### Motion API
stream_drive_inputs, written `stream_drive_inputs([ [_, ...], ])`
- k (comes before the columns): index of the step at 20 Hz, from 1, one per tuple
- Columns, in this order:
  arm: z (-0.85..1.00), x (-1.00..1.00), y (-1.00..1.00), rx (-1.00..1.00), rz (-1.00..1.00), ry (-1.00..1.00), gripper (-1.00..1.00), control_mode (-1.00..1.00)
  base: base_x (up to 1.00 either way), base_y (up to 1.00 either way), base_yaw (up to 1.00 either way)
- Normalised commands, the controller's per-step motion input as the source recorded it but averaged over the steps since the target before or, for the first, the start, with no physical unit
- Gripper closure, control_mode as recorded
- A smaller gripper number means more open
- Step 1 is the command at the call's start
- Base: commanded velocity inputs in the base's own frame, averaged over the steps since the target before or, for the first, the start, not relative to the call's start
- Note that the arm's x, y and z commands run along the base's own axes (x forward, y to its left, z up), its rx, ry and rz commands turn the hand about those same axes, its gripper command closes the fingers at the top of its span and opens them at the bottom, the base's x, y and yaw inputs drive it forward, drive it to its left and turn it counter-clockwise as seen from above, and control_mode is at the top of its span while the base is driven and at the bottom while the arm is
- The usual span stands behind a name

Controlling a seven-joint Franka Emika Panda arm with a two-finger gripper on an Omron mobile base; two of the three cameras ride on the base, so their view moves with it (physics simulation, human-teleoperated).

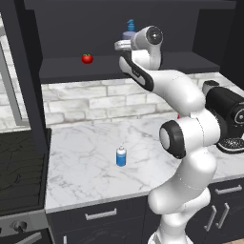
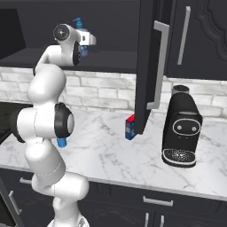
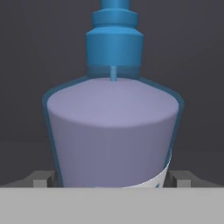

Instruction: Pick the soap dispenser and soap dispenser from the cabinet and place them on the counter.

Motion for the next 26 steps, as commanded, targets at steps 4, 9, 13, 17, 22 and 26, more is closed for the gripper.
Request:
stream_drive_inputs([
  [4,0.42,-0.02,0.00,0.01,0.00,0.01,1.00,-1.00,0.00,0.00,0.00],
  [9,0.07,-0.02,0.02,0.00,0.00,0.01,1.00,-1.00,0.00,0.00,0.00],
  [13,0.00,-0.16,0.00,0.00,0.00,0.00,1.00,-1.00,0.00,0.00,0.00],
  [17,0.00,-0.33,0.00,0.00,0.00,0.00,1.00,-1.00,0.00,0.00,0.00],
  [22,0.00,-0.39,0.00,0.00,-0.01,0.00,1.00,-1.00,0.00,0.00,0.00],
  [26,0.00,-0.44,0.00,0.00,0.00,0.00,1.00,-1.00,0.00,0.00,0.00],
])
